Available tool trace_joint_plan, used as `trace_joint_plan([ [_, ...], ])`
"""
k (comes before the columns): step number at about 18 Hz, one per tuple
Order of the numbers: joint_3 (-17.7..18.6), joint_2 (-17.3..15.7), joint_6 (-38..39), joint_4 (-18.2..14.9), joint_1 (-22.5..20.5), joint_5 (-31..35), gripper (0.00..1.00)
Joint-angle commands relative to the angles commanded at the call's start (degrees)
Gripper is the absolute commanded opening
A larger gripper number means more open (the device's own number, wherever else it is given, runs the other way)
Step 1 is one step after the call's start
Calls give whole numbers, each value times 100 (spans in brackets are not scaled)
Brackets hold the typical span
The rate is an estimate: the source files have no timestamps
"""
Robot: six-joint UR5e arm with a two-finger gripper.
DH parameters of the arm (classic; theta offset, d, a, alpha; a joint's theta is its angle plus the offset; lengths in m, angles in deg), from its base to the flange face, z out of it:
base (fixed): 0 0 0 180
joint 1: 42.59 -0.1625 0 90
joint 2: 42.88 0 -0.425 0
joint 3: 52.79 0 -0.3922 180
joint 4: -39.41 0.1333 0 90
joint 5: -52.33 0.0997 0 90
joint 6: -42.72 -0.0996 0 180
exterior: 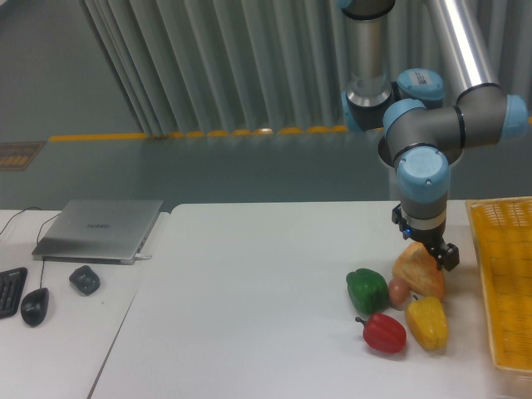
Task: Place the triangular bread in the basket
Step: 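Close the gripper on the triangular bread, then lift the bread and carry it over the yellow basket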
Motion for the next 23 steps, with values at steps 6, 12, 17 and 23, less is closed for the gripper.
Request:
trace_joint_plan([
  [6,17,27,0,88,0,0,100],
  [12,149,71,35,395,97,308,100],
  [17,149,97,26,422,105,334,97],
  [23,141,79,26,414,114,448,38],
])
